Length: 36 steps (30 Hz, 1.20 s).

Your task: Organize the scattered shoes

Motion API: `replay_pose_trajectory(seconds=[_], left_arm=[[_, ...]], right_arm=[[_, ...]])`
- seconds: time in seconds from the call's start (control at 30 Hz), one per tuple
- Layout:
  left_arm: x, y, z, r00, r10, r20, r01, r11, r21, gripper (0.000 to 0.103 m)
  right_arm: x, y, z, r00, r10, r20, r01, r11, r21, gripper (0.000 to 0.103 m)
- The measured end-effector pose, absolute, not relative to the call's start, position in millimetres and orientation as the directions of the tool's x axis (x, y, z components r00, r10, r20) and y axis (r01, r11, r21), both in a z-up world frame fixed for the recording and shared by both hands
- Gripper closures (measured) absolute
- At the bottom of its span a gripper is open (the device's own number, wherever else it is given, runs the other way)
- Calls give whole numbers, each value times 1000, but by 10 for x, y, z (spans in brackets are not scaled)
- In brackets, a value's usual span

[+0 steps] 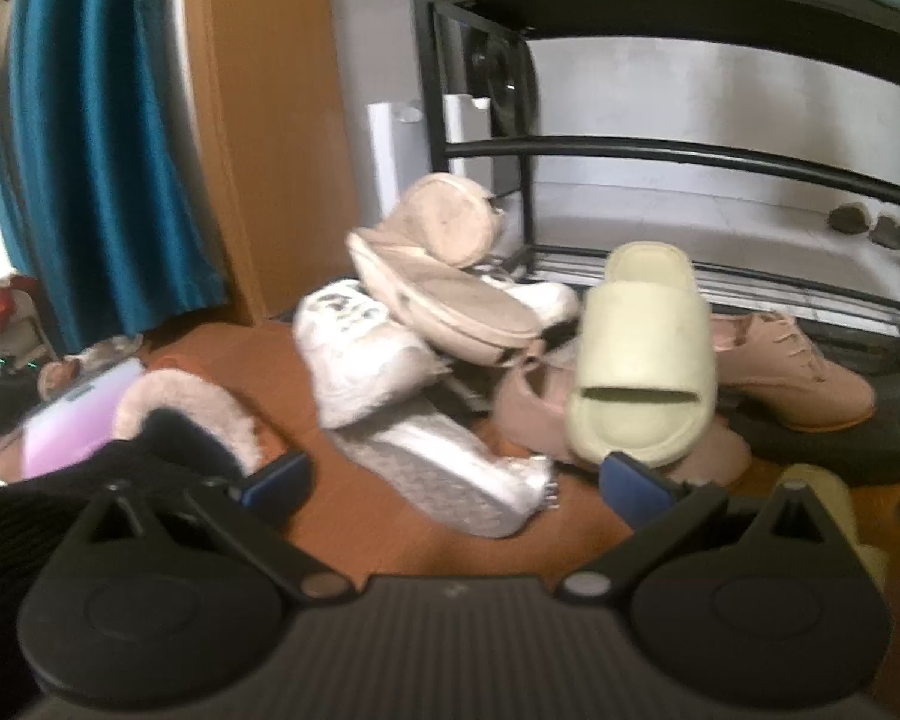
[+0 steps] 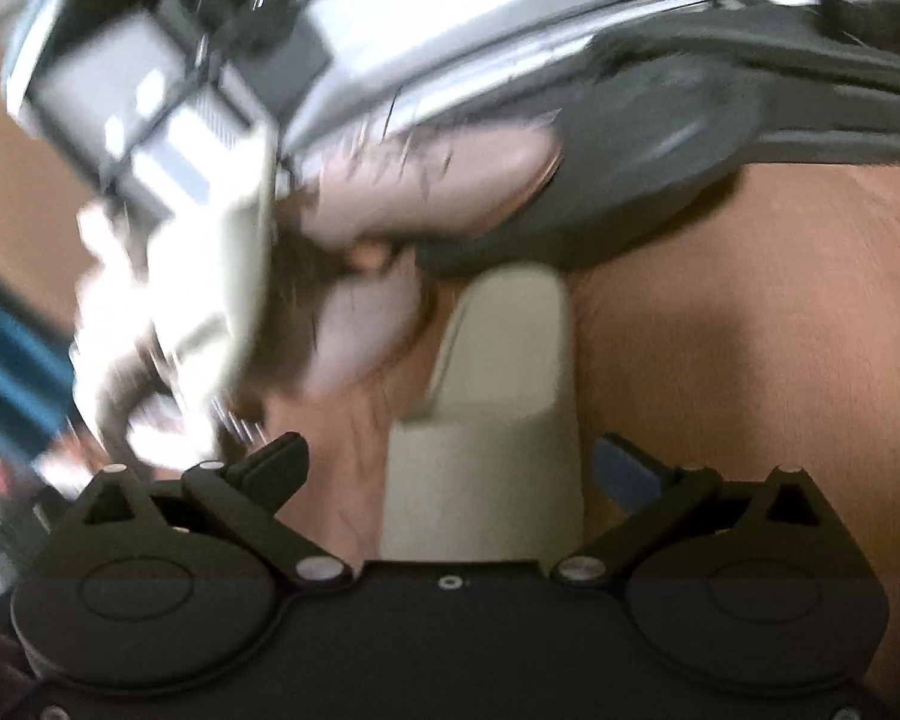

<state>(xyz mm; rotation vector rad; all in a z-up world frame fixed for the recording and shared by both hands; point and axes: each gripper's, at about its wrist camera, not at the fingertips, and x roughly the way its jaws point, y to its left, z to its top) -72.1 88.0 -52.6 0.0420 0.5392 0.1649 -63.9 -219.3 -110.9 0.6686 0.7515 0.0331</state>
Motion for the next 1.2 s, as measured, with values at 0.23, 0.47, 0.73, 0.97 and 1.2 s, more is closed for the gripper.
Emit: replay_pose_trajectory(seconds=[0.23,0.47,0.73,0.97,1.2], left_arm=[[-232,534,-541,879,-12,-476,3,1000,-21,1],[357,223,-677,906,-7,-423,38,997,64,1],[866,280,-898,887,14,-461,-9,1000,14,1],[1170,398,-1040,837,-113,-536,48,990,-134,1],[1200,334,-1106,855,-88,-510,49,995,-90,1]], right_arm=[[-1002,-2709,-639,876,163,-453,199,734,649,0],[-1036,-2826,-541,895,133,-426,180,765,618,0],[-1011,-2902,-607,866,125,-485,231,760,607,0],[-922,-2833,-648,847,117,-519,250,773,582,0],[-864,-2730,-693,831,148,-537,240,776,584,0]])
